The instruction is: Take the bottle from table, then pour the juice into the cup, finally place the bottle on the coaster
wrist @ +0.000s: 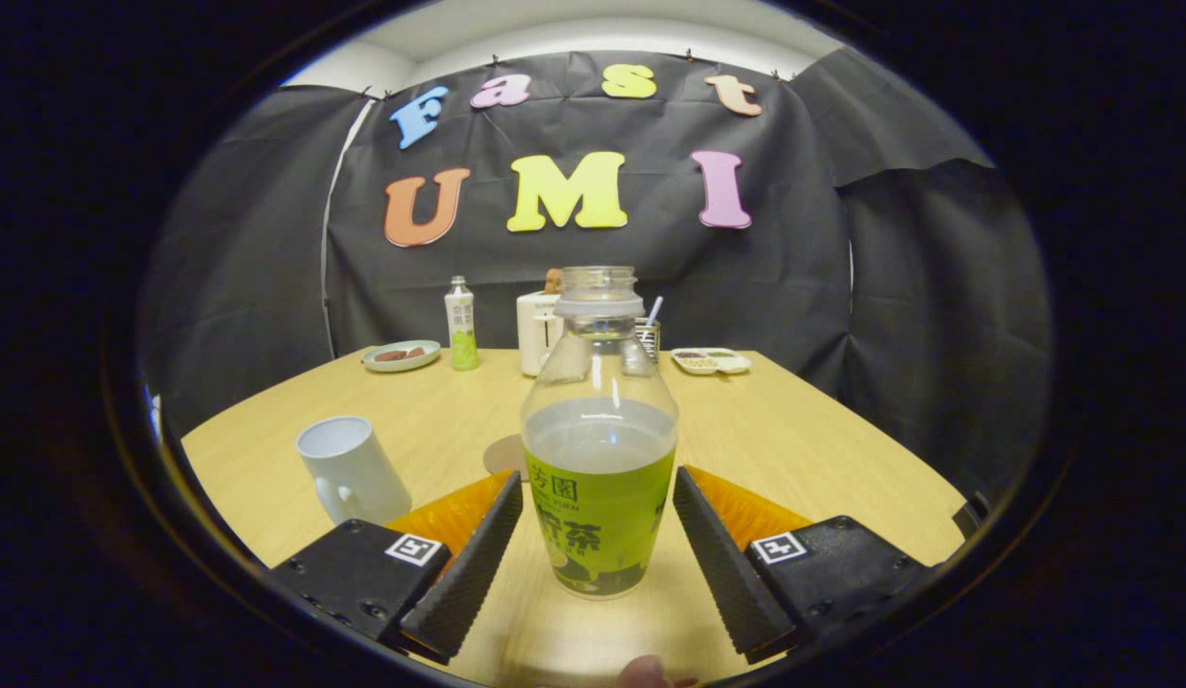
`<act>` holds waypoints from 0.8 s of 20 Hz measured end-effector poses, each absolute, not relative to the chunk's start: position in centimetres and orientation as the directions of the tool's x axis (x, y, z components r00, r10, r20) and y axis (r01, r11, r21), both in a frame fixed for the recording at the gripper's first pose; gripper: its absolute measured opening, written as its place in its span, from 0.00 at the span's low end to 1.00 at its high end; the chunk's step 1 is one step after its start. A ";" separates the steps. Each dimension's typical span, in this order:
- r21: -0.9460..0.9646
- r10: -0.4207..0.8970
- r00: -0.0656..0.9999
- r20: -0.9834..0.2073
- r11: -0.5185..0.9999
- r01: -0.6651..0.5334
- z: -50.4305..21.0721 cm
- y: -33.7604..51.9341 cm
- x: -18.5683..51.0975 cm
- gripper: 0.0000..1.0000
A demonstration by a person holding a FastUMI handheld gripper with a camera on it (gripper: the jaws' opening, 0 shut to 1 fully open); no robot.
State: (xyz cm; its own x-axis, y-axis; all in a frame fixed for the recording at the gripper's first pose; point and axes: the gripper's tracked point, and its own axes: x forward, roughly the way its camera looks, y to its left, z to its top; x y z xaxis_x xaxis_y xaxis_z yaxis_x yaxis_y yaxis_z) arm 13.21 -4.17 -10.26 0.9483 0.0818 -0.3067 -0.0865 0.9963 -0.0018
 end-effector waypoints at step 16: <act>-0.243 0.166 0.965 -0.202 0.946 -0.213 -5.0 -0.9 13.7 0.78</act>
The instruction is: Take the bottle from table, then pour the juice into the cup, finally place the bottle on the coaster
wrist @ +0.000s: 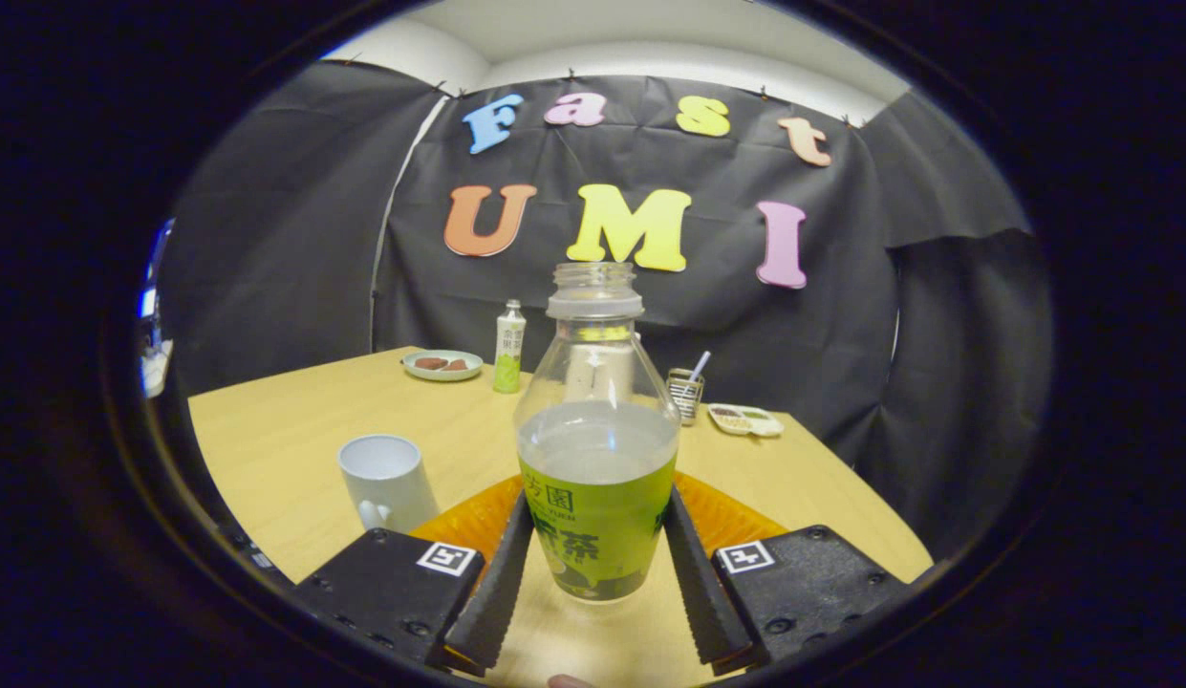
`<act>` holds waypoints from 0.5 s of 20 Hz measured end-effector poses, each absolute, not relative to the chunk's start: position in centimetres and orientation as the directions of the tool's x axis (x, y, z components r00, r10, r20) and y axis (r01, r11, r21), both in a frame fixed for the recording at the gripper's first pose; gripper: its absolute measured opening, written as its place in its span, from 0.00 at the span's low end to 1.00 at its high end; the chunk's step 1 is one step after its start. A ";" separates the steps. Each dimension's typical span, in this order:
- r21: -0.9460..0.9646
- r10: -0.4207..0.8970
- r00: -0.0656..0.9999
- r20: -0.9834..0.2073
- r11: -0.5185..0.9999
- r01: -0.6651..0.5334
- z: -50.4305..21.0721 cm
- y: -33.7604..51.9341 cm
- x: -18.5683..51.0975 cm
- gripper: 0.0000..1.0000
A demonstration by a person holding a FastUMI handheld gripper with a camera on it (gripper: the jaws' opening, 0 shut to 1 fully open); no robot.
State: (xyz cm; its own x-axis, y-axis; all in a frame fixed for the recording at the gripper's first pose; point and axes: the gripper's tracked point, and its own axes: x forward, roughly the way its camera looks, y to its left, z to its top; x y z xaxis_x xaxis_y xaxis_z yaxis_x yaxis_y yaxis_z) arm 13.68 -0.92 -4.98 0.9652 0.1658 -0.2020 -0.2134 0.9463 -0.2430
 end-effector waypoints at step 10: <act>-0.654 0.095 0.983 -0.159 0.736 -0.176 -2.2 -0.2 17.3 0.78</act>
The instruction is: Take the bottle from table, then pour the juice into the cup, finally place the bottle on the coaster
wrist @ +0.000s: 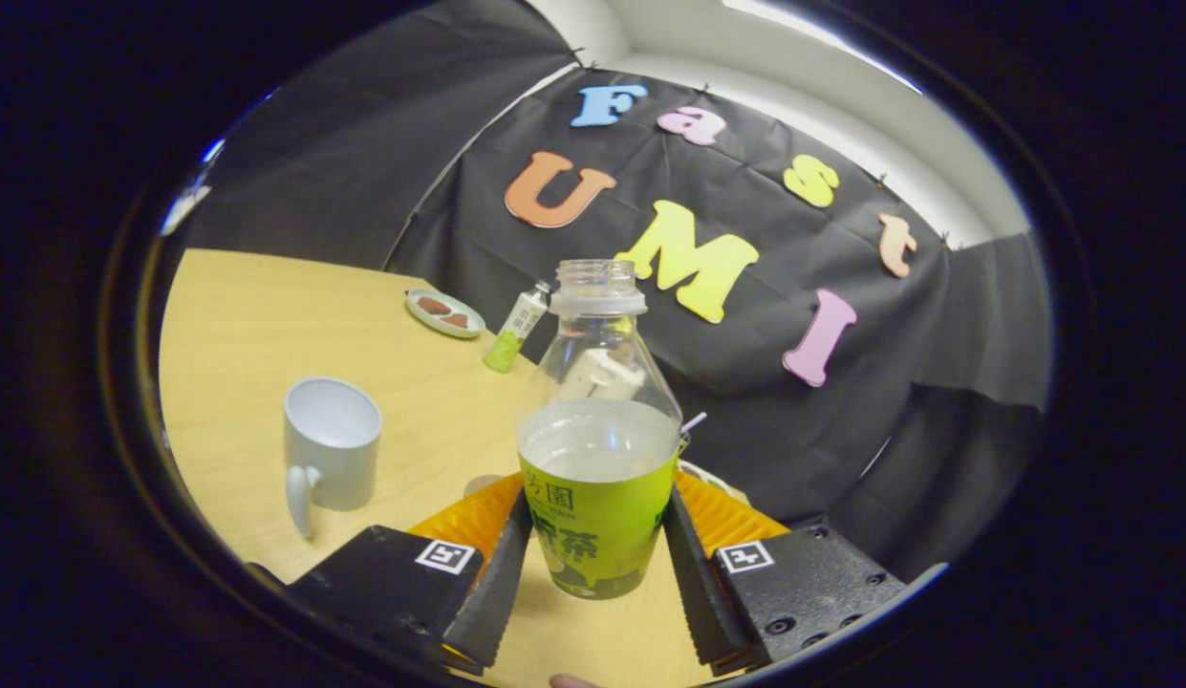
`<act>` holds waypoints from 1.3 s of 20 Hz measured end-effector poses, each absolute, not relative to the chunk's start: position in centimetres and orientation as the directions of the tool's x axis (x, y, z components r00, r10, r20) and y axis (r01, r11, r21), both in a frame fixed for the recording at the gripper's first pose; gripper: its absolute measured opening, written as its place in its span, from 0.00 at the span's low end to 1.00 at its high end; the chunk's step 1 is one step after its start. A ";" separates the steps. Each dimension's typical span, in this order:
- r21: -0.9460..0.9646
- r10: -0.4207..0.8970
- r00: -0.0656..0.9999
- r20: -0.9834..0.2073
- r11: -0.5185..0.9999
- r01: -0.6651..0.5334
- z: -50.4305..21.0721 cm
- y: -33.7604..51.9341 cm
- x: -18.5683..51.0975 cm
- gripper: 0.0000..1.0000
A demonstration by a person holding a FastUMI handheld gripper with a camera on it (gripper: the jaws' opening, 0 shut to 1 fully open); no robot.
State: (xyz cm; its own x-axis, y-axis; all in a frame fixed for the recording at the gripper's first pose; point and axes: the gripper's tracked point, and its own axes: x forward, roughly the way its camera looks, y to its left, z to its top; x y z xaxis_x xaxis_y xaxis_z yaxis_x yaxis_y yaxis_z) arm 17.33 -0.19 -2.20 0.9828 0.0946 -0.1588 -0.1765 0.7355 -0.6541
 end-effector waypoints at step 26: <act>-0.993 0.122 0.989 0.084 -0.075 0.094 -0.2 4.6 18.3 0.77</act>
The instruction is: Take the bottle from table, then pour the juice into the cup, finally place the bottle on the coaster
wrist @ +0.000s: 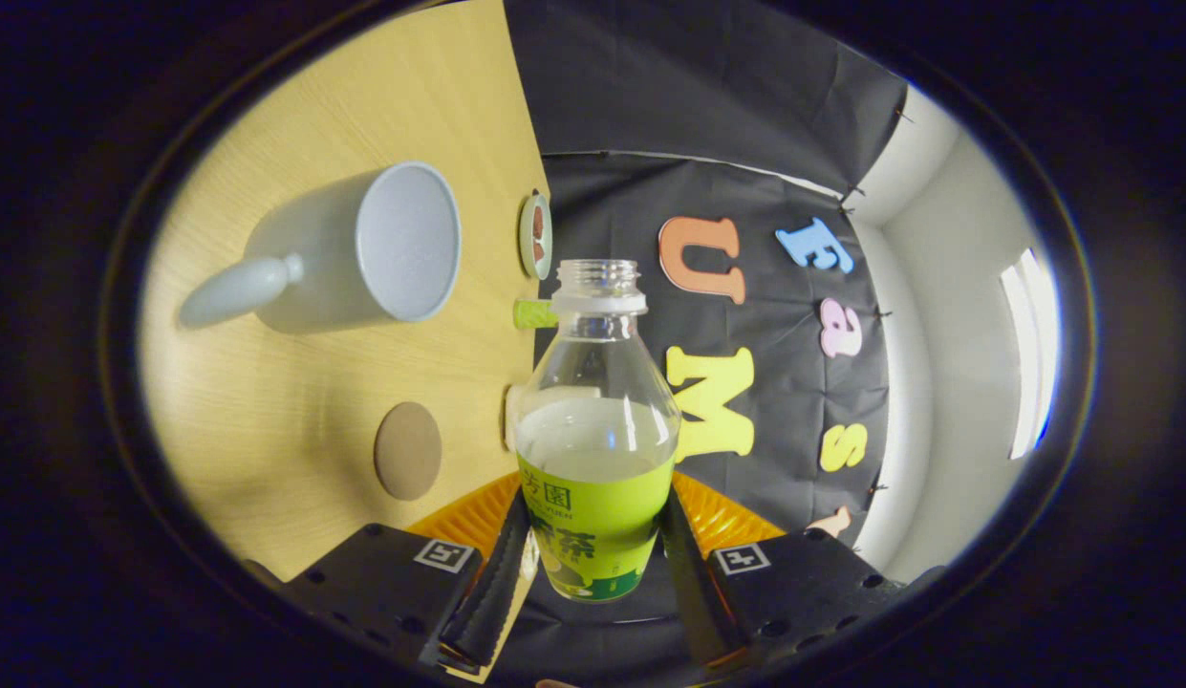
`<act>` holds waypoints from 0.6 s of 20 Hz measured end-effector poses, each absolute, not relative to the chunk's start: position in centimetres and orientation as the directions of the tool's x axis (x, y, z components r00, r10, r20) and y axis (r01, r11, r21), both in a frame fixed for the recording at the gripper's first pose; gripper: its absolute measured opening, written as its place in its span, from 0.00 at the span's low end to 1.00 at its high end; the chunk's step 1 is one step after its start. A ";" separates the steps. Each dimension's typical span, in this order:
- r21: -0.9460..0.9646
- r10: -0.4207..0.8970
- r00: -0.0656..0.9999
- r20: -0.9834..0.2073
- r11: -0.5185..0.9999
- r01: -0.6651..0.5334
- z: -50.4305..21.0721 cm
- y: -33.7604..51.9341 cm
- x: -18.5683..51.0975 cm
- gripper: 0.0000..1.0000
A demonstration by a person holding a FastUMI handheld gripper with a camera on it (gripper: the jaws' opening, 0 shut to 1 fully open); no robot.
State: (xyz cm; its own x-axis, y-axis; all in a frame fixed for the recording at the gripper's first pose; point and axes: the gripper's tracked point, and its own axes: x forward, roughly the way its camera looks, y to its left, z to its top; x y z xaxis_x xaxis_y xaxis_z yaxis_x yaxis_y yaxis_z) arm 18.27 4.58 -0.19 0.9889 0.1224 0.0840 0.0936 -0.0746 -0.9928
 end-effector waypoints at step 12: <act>-0.954 0.121 0.988 0.099 -0.270 0.128 0.6 4.5 18.5 0.77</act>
